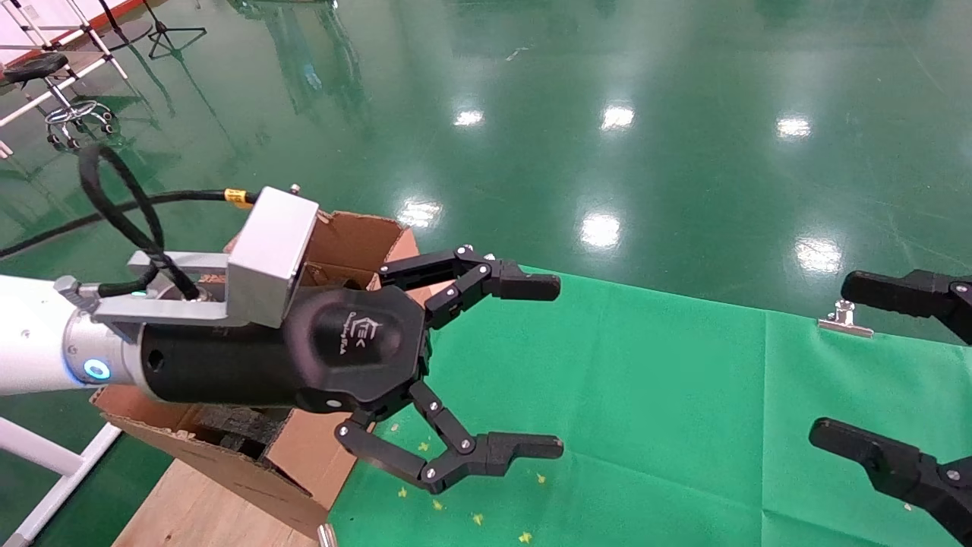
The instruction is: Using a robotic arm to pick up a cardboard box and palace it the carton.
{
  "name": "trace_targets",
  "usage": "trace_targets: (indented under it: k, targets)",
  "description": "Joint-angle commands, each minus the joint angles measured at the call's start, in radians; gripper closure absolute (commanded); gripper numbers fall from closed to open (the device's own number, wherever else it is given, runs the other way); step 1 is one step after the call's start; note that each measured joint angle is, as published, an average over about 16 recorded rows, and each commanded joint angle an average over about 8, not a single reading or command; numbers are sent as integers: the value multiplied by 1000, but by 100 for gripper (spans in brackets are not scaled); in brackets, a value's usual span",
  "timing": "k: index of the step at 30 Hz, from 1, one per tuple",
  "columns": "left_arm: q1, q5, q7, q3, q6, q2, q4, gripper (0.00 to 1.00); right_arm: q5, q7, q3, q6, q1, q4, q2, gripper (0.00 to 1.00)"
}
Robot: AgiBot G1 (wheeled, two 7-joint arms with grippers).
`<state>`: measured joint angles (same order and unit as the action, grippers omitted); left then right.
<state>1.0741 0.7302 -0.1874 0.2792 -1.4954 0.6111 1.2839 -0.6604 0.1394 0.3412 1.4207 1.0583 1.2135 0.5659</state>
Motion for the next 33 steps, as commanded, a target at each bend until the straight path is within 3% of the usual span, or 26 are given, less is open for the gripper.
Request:
trace_targets:
  k: [1, 33]
  targets:
    - [1, 1, 0, 0, 0, 0, -1, 0, 0, 0, 0, 0, 0, 0, 0, 0]
    - [2, 3, -1, 1, 1, 0, -3, 0, 0, 0, 0, 0, 0, 0, 0, 0]
